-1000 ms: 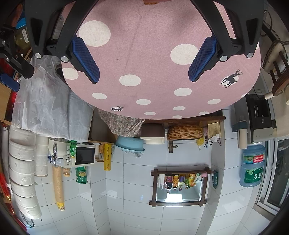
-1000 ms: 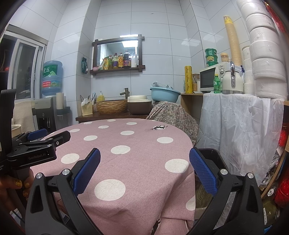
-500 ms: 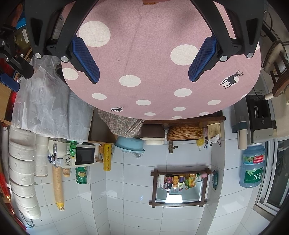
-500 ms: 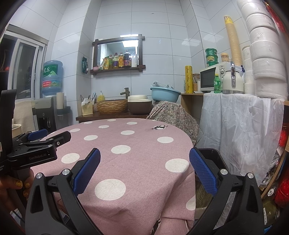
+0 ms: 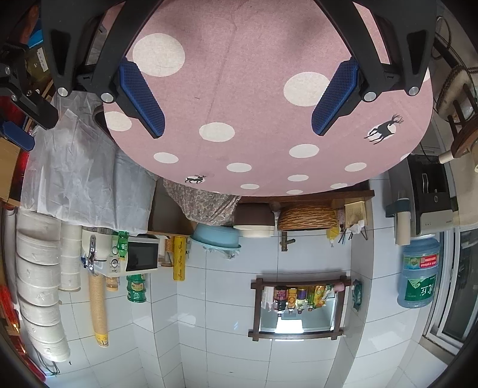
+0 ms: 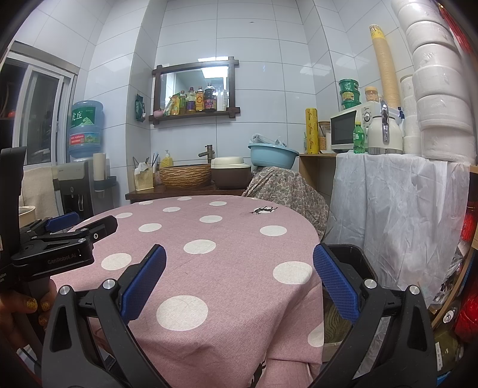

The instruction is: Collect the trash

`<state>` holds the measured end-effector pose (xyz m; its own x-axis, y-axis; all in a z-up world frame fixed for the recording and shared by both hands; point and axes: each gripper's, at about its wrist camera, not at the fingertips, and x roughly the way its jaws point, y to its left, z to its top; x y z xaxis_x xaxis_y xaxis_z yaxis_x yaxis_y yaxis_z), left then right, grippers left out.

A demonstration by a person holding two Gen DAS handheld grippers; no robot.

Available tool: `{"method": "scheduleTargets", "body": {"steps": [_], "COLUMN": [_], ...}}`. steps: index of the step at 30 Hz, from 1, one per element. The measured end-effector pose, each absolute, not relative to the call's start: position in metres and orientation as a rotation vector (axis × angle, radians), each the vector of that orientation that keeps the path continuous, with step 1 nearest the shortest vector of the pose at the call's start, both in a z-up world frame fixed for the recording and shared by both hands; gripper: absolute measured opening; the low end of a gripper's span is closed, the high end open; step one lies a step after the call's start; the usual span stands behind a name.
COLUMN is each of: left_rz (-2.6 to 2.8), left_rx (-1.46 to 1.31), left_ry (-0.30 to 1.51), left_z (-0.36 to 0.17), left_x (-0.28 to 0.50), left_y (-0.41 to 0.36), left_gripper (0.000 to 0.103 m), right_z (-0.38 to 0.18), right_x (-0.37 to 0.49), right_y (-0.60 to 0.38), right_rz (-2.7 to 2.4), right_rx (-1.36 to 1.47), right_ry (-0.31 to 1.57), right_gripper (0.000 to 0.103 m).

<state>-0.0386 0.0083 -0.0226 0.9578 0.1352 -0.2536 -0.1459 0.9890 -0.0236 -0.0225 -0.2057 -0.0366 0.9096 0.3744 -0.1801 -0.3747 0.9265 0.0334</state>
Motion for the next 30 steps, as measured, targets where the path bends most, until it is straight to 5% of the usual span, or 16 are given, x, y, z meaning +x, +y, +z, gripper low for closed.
{"method": "scheduleTargets", "body": {"steps": [30], "left_rz": [0.156], "left_rx": [-0.040], "left_ry": [0.262], "left_z": [-0.0193], "left_x": [-0.0353], "left_y": [0.0028], "left_gripper": [0.098], "right_z": [-0.0362], "right_x": [-0.0233], "right_y": [-0.2047], "right_rz": [0.385], "right_rx": [-0.001], "right_ry": [0.186], "right_gripper": [0.097]}}
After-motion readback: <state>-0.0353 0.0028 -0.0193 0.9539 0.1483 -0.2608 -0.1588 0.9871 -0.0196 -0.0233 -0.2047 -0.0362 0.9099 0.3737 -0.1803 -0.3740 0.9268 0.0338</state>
